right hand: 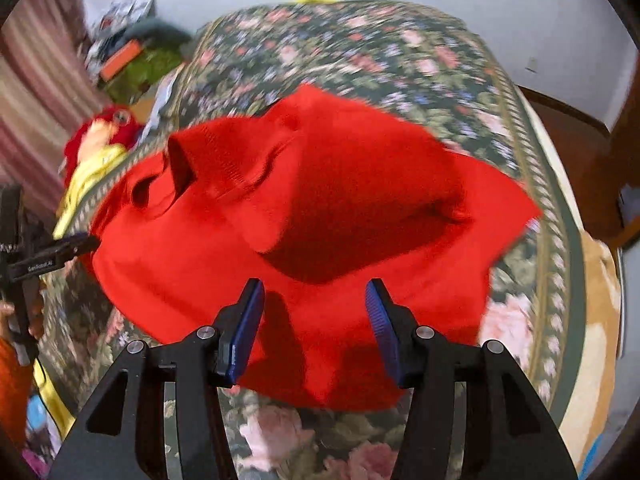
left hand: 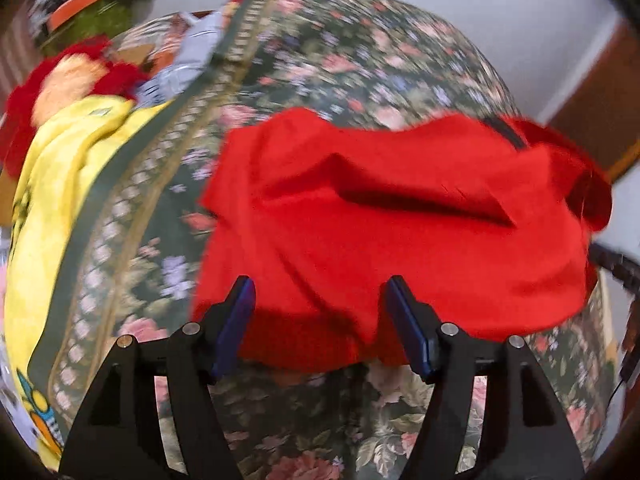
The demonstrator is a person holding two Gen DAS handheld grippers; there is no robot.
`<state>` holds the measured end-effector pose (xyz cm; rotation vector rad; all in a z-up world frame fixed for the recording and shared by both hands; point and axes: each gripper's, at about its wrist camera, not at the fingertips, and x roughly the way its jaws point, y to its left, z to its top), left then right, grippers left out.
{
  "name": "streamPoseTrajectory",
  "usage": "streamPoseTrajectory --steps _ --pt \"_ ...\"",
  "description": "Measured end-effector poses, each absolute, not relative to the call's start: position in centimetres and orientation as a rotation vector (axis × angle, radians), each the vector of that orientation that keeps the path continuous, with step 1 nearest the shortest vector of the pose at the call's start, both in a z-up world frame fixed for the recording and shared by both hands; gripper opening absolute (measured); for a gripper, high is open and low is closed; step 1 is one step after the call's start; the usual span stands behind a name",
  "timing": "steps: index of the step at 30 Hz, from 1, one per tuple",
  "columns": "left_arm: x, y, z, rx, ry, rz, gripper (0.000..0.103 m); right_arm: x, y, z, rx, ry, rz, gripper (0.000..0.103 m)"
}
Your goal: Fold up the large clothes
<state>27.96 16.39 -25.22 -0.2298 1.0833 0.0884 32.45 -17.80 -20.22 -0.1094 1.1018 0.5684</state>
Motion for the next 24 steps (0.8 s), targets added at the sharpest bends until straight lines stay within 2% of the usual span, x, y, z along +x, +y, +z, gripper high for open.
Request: streamPoseTrajectory --steps 11,18,24 --pt "36.8 13.3 -28.1 -0.156 1.117 0.046 0.074 38.4 -14.5 -20.7 -0.218 1.067 0.565 0.049" --pt "42.4 16.6 -28.1 -0.164 1.080 0.198 0.074 44.7 -17.9 -20.3 0.002 1.036 0.374 0.049" --pt "42.4 22.1 -27.2 -0.197 1.032 0.420 0.074 44.8 -21.5 -20.7 0.182 1.059 0.300 0.049"
